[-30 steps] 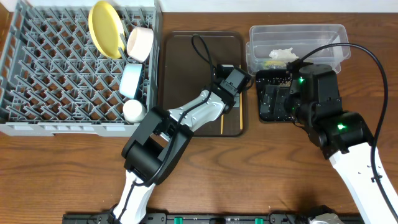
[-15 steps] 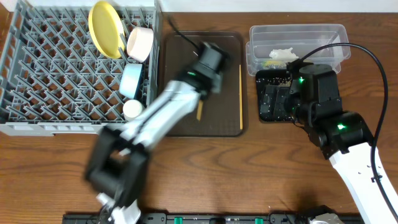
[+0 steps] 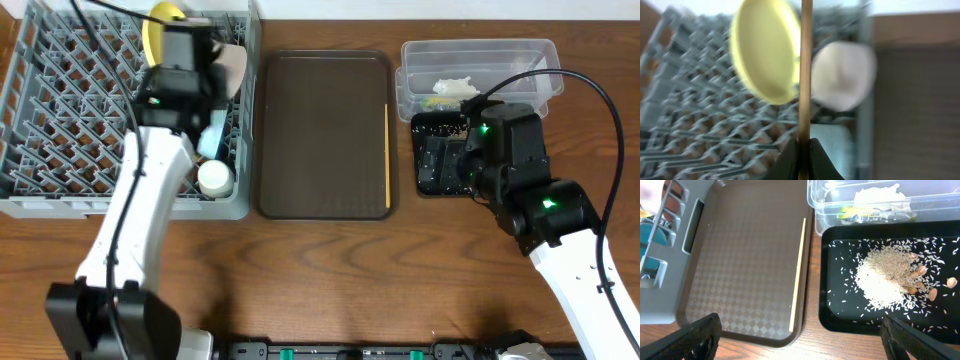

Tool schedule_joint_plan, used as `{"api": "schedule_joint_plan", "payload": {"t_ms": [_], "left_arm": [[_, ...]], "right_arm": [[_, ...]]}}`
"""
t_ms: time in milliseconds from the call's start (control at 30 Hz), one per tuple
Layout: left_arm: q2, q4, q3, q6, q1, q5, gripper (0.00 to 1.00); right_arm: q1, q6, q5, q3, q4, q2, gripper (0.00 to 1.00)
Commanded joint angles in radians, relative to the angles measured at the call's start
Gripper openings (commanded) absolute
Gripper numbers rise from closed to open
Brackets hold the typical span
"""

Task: Sort waste into correct bins and load items into the dishwasher
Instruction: 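Carry the chopstick left and drop it into the rack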

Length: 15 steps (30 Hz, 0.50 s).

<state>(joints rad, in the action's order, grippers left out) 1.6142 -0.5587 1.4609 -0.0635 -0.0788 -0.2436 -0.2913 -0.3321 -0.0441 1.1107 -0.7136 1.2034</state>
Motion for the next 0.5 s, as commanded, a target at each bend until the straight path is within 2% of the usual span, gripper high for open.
{"api": "schedule_joint_plan", "payload": {"t_ms": [0,200,300,367,400,467], "left_arm": [[0.06,-0.001,-0.015,-0.119,0.095,-0.015,0.08],[0.153,0.005,-0.015,-0.179,0.188,0.012,0.08],[0.18,0.005,-0.015,-0.179,0.196,0.051,0.27],[0.182,0.011,-0.015,-0.166,0.195,0.052,0.44],[0.177,0.022,-0.015,-0.154,0.192,0.052,0.49],[0.167,0.044,-0.015,-0.143,0.186,0.052,0.51]], "right_arm": [[0.005,-0.003,0.014,0.006,0.002,0.002,0.99],[0.005,-0.004,0.014,0.006,0.002,0.002,0.99],[0.005,-0.003,0.014,0.006,0.002,0.002,0.99],[0.005,-0.003,0.014,0.006,0.002,0.002,0.99],[0.005,-0.003,0.014,0.006,0.002,0.002,0.99],[0.005,-0.003,0.014,0.006,0.002,0.002,0.99]]}}
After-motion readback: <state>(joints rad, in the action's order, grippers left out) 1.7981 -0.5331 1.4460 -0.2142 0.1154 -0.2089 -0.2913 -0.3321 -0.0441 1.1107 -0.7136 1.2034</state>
